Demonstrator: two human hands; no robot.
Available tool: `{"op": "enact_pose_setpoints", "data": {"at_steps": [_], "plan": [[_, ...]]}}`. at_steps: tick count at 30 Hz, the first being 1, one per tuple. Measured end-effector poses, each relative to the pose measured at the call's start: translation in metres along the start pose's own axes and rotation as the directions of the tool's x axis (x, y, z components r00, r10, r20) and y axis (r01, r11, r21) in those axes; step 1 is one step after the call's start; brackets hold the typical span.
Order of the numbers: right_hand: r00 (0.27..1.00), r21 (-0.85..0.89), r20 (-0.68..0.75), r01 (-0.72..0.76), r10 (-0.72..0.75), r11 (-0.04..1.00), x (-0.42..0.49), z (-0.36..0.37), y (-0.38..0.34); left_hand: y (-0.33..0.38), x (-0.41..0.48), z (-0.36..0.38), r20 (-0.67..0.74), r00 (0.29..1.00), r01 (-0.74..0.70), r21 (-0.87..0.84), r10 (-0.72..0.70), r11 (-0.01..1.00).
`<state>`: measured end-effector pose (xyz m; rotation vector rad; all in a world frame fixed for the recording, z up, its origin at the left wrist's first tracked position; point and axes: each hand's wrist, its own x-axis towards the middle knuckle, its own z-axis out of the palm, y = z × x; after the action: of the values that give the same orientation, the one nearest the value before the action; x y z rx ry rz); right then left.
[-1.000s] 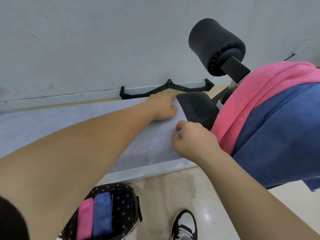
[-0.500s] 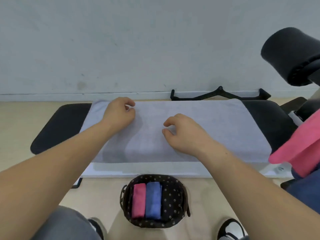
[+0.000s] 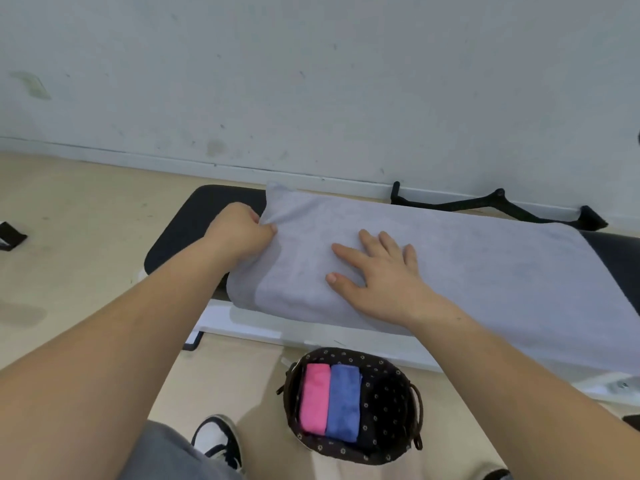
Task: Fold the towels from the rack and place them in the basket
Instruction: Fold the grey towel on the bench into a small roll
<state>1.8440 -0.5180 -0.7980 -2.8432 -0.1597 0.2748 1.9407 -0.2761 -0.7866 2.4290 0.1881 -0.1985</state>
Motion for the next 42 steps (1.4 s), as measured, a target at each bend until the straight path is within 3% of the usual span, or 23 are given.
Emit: {"op": "enact_pose_setpoints", "data": {"at_steps": [4,10,12,14,17,20,22,23,28,33,35,40,42], "plan": [[0.999,-0.036,0.031,-0.008,0.009,0.999,0.005,0.007,-0.012,-0.007,0.000,-0.014,-0.008,1.000,0.001,-0.093,-0.002,0.996],[0.996,-0.019,0.046,0.072,-0.071,0.997,0.017,0.021,-0.063,-0.038,0.002,-0.045,-0.214,0.974,0.015,-0.278,-0.077,0.961],[0.996,0.071,-0.022,0.082,-0.081,0.994,0.022,0.022,-0.077,-0.050,0.001,-0.055,-0.197,0.973,0.057,-0.313,-0.123,0.948],[0.977,0.193,-0.198,0.117,-0.078,0.974,0.032,0.019,-0.085,-0.059,-0.001,-0.060,-0.128,0.979,0.109,-0.320,-0.157,0.941],[0.932,0.456,-0.362,0.156,0.022,0.876,0.053,0.008,-0.097,-0.059,-0.004,-0.063,-0.108,0.992,0.041,-0.274,-0.073,0.961],[0.961,0.746,-0.198,0.021,0.192,0.666,0.080,-0.017,-0.118,-0.045,-0.011,-0.060,-0.123,0.985,-0.148,-0.251,0.121,0.957],[0.976,0.845,-0.019,-0.100,0.217,0.525,0.097,-0.039,-0.131,-0.027,-0.018,-0.053,-0.109,0.962,-0.270,-0.221,0.251,0.937],[0.976,0.847,0.068,-0.166,0.207,0.505,0.103,-0.049,-0.136,-0.019,-0.020,-0.048,-0.087,0.949,-0.315,-0.215,0.303,0.924],[0.904,0.591,0.356,-0.414,0.237,0.692,0.122,-0.067,-0.143,0.001,-0.029,-0.023,-0.004,0.906,-0.418,-0.172,0.424,0.892],[0.853,0.536,0.501,-0.439,0.148,0.721,0.125,-0.066,-0.127,0.004,-0.032,-0.017,0.014,0.895,-0.438,-0.157,0.446,0.885],[0.868,0.513,0.474,-0.410,0.149,0.754,0.123,-0.061,-0.125,0.006,-0.036,-0.016,0.084,0.896,-0.425,-0.129,0.437,0.896],[0.950,0.461,0.222,-0.299,0.218,0.835,0.127,-0.044,-0.126,-0.003,-0.044,-0.022,0.249,0.907,-0.345,-0.025,0.340,0.938],[0.958,0.561,0.190,-0.284,0.213,0.777,0.133,-0.043,-0.127,-0.015,-0.044,-0.032,0.302,0.927,-0.257,0.073,0.224,0.964]]}}
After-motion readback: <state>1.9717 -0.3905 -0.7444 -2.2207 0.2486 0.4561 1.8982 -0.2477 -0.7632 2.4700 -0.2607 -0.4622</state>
